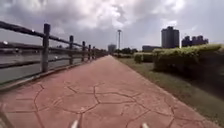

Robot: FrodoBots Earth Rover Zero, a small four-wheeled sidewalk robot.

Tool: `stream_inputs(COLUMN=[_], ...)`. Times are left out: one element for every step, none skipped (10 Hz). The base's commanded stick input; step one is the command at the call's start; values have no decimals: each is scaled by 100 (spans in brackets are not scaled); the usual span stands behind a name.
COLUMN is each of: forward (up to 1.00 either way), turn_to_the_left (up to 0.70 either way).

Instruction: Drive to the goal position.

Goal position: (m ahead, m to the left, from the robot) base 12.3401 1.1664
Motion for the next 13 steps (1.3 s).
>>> stream_inputs(forward=[70, 70, 70, 70, 70, 70, 70, 70, 70, 70, 70, 70, 70], turn_to_the_left=[0, 0, 0, 0, 0, 0, 0, 0, 0, 0, 0, 0, 0])
